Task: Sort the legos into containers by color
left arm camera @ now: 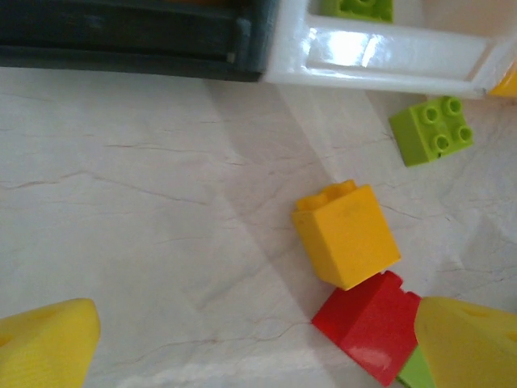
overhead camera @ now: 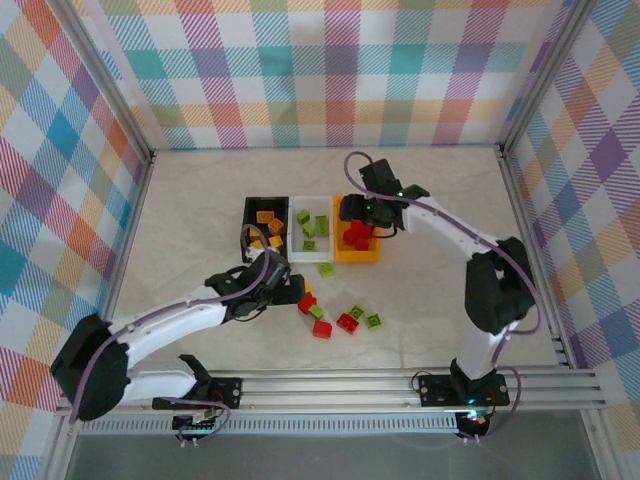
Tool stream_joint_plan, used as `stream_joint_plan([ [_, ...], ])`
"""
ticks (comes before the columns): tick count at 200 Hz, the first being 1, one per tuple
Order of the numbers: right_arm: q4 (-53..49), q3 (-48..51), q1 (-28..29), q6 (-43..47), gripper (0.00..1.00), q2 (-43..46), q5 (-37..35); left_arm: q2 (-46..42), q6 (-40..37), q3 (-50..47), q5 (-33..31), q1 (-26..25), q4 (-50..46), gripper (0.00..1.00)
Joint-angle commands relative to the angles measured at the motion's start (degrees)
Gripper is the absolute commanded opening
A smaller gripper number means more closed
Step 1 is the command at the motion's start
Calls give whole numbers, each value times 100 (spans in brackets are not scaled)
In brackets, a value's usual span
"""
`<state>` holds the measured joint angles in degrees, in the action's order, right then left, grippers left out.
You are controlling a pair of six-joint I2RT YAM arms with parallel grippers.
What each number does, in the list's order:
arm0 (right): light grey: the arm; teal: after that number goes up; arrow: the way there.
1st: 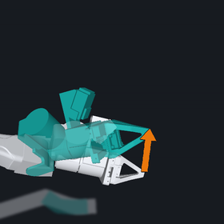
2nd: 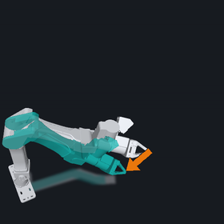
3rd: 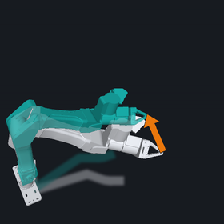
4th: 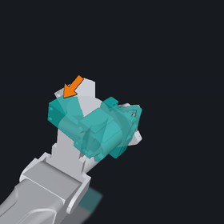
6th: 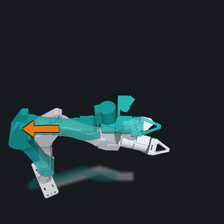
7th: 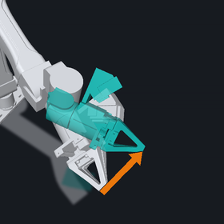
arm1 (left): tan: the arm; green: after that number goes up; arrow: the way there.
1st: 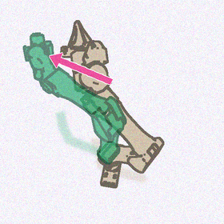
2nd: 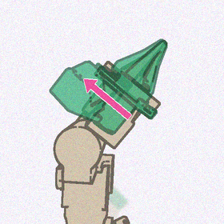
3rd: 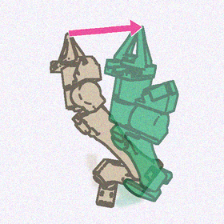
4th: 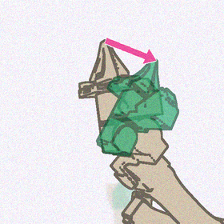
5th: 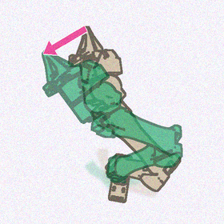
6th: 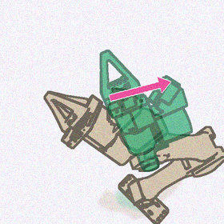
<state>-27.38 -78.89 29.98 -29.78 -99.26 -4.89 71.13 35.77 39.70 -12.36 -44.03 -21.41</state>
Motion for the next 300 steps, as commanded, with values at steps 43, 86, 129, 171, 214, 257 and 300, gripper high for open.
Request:
stream_joint_plan([
  [43, 298, 1198, 35, -132, 74, 1287, 217, 1585, -141, 847, 648, 109, 1016, 88],
  [86, 372, 1333, 35, -160, 74, 1553, 300, 1929, -97, 810, 613, 127, 897, 72],
  [129, 407, 1440, 35, -192, 74, 1682, 217, 1986, -89, 556, 801, 132, 896, 54],
  [171, 338, 1477, 35, -229, 74, 1748, 81, 1710, -60, 390, 893, 132, 853, 41],
  [214, 356, 1559, 35, -297, 74, 1869, 31, 943, -168, 573, 548, 259, 243, 34],
  [257, 338, 1808, 35, -382, 74, 2059, 14, 545, -616, 1293, 407, 1284, -158, 35],
  [300, 298, 2094, 35, -483, 74, 2184, 1, 1637, -855, 2378, 201, 2133, -123, 34],
])
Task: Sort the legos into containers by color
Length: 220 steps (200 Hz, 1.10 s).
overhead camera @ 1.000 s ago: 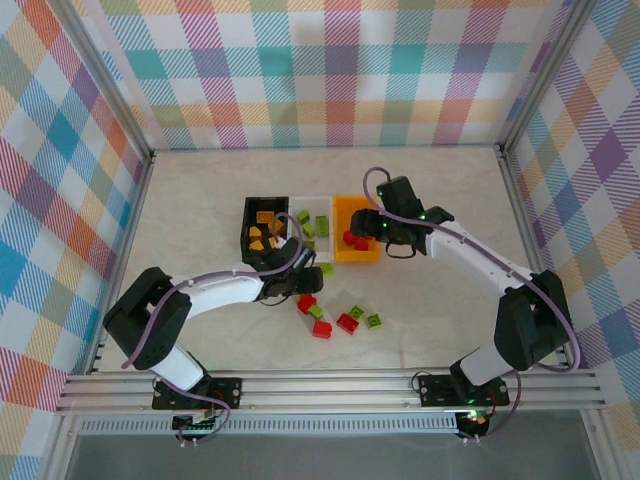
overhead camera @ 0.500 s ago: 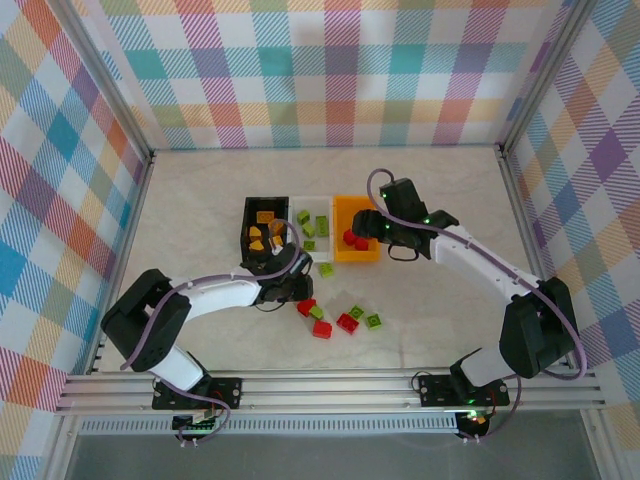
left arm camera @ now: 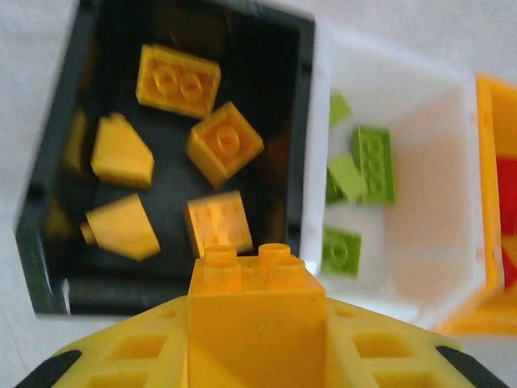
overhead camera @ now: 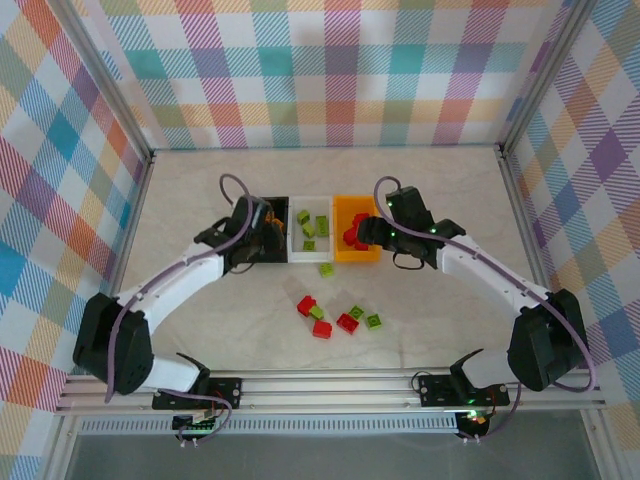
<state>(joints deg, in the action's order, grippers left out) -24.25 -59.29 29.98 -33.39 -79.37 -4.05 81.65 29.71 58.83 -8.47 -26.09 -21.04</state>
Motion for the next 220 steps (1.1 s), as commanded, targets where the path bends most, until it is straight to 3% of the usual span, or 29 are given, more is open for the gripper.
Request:
stream_joint_plan([
  [1, -17, 139, 35, -123, 74, 203, -85, 609, -244, 486, -185, 353, -153, 34],
  [71, -79, 755, 34, -79, 74, 760, 429, 2284, -405, 2131, -389, 499, -431, 38],
  [89, 8, 954, 56, 45, 74, 861, 823, 2404, -393, 2288, -247, 499, -480, 49],
  [106, -18, 1037, 179, 134, 75, 886, 958, 2303, -323, 2300, -51, 490, -443, 66],
  [122, -5, 1091, 447, 196, 76, 868, 905, 2023, -311, 2260, 75, 413, -403, 78],
  [160, 331, 794, 1274, 220, 77, 134, 409, 849, -144, 1758, 424, 78, -184, 91],
  [165, 393, 718, 1362, 219, 77, -32, 311, 648, -116, 1636, 435, 24, -152, 100],
  [220, 831, -226, 1798, 289, 75, -1775, -368, -1884, 475, -635, 64, -318, -281, 100],
])
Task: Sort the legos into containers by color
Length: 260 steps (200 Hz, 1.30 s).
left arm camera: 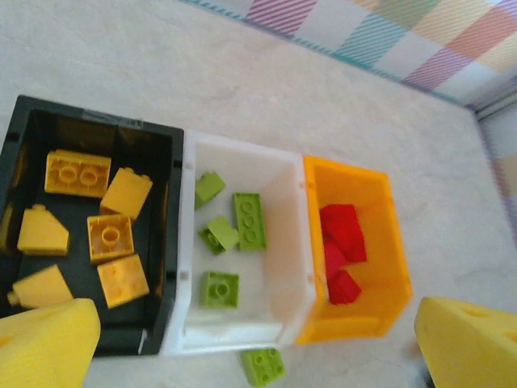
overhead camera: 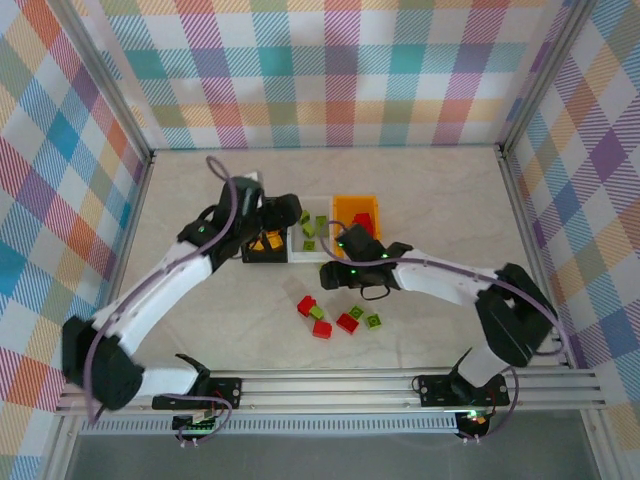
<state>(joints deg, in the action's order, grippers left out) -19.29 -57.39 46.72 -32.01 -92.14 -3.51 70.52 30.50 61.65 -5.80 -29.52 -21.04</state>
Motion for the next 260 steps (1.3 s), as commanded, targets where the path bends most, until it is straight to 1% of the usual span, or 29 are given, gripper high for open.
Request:
stream_joint_plan([
  [1, 337, -433, 130, 151, 75, -529, -431, -823, 405, -939, -207, 25, -289, 100],
  [22, 302, -757, 196, 148, 75, -984, -651, -1786, 638, -1746, -237, 25, -510, 100],
  [40, 164, -1014, 215, 87, 74, -1314, -926, -2389, 824, -2149, -271, 19, -808, 100],
  [57, 14, -1205, 221, 37, 72, -1565, -1126, -2771, 915, -2354, -310, 25, -1049, 100],
  [77, -79, -1363, 224, 71, 68, -1805, -1166, -3036, 952, -2489, -339, 25, -1176, 100],
  [117, -119, -1360, 250, 112, 56, -1963, -1042, -2943, 950, -2473, -321, 25, -1183, 100],
  [134, -101, -1290, 275, 116, 48, -1947, -1016, -2853, 939, -2465, -323, 25, -1142, 100],
  [157, -16, -998, 311, 72, 38, -1652, -955, -2797, 923, -2457, -290, 23, -1071, 100],
  [166, 57, -829, 333, 41, 36, -1461, -917, -2789, 899, -2457, -291, 25, -1062, 100],
  [202, 224, -97, 364, -156, 31, -466, -751, -2681, 844, -2516, -175, 25, -925, 100],
  [218, 141, -9, 364, -102, 30, -27, -713, -2569, 830, -2561, -64, 18, -828, 100],
  [241, -76, -422, 349, 163, 31, 266, -654, -2430, 823, -2704, 93, 16, -695, 100],
  [260, -252, -1133, 258, 379, 31, -33, -555, -2351, 876, -2852, 222, 16, -579, 100],
])
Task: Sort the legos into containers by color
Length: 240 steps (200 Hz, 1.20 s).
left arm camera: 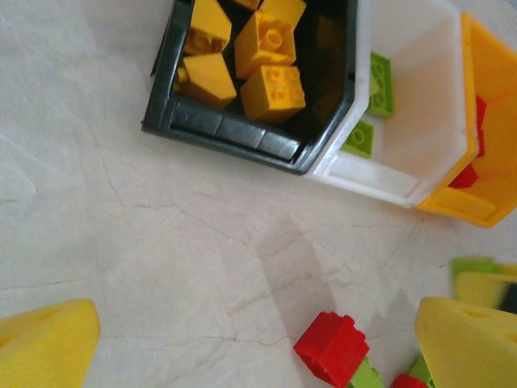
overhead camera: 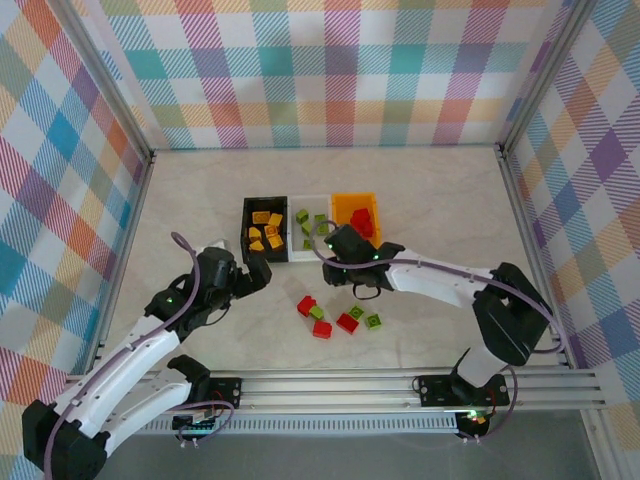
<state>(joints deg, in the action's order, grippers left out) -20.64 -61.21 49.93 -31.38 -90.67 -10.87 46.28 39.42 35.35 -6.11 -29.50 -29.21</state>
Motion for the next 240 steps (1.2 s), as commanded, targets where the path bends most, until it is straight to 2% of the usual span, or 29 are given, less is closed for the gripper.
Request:
stream_joint_plan([
  [1, -138, -795, -72, 325, 31, -210, 182, 78, -19, -226, 265, 14, 239, 100],
  [62, -606, -3269, -574, 431, 35, -2237, 86, -22, -39, -441, 677, -12, 311, 100],
  [79, -812, -3770, -653, 379, 41, -2650, 19, -35, -65, -483, 774, -12, 282, 100],
  [92, -1003, -4100, -702, 353, 51, -2888, 29, -5, -66, -516, 877, -12, 302, 100],
  [118, -1161, -4364, -745, 368, 64, -2909, -10, 174, -174, -548, 1111, -125, 516, 100],
  [137, -1056, -4074, -739, 396, 68, -2530, 67, 530, -334, -415, 1070, -427, 569, 100],
  [157, -756, -3310, -739, 287, 70, -1867, 204, 974, -537, -227, 867, -918, 625, 100],
  [188, -418, -2046, -742, 118, 70, -893, 247, 1694, -776, -8, 693, -1558, 815, 93],
  [215, -304, -1253, -740, 5, 71, -239, 204, 2236, -794, 109, 464, -1892, 900, 89],
  [240, -274, -783, -742, -53, 71, 191, 132, 2642, -704, 116, 335, -1924, 995, 83],
])
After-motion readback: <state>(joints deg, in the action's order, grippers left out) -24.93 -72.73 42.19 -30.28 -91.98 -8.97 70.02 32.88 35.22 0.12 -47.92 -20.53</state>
